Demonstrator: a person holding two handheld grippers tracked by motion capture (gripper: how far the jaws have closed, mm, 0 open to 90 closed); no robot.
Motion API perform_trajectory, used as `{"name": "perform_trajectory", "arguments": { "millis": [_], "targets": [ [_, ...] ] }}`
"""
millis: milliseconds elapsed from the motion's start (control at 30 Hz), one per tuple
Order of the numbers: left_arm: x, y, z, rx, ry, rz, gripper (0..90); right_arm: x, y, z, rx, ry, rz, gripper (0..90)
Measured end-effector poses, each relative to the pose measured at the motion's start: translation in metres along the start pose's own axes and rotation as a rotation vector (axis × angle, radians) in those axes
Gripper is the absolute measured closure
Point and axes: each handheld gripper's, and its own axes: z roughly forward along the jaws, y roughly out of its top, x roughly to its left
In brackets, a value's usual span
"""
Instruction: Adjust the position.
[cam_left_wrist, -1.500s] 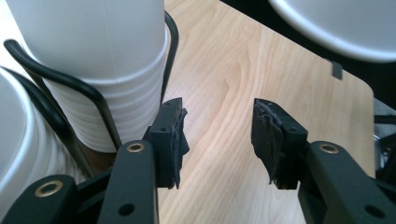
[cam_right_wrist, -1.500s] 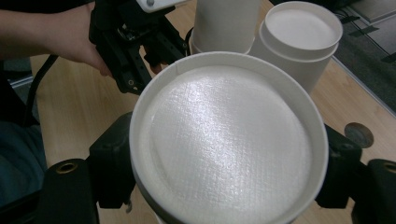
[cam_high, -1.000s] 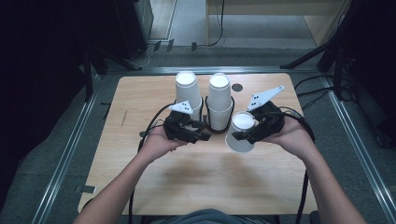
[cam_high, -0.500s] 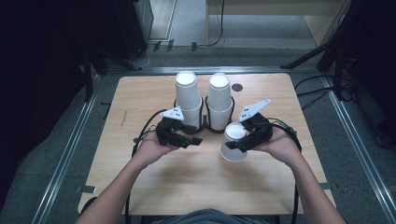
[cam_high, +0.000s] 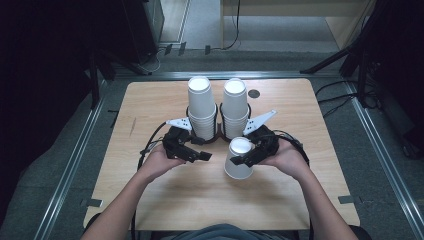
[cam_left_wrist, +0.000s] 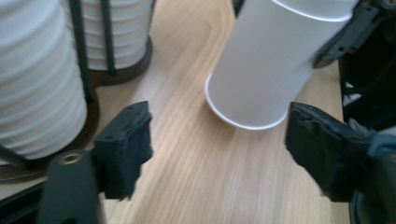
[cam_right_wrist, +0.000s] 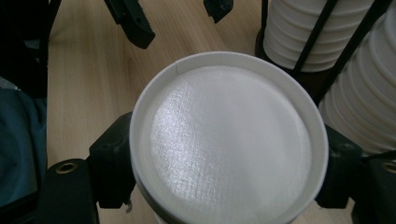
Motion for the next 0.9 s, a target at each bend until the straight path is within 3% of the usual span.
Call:
{"name": "perform_trajectory", "arguments": {
  "millis": [100, 200, 367, 833, 900],
  "targets": [
    [-0.002, -0.002, 0.0, 0.025, -0.033, 0.026, 12.5, 0.0, 0.0, 0.003, -0.001, -0.005, 0.003, 23.8],
    [-0.005, -0.002, 0.001, 0.024, -0.026, 0.035, 9.0, 0.0, 0.001, 0.006, -0.009, 0.001, 0.002, 23.7],
    [-0.009, -0.004, 0.003, 0.022, -0.027, 0.05, 7.9, 0.001, 0.005, 0.011, -0.019, 0.018, -0.011, 23.7],
    [-0.017, -0.004, 0.024, 0.077, -0.062, 0.099, 5.7, 0.008, 0.019, 0.016, -0.058, 0.059, -0.039, 23.7],
    [-0.02, -0.003, 0.026, 0.069, -0.07, 0.101, 5.7, 0.01, 0.022, 0.016, -0.073, 0.082, -0.042, 23.7]
  ]
}}
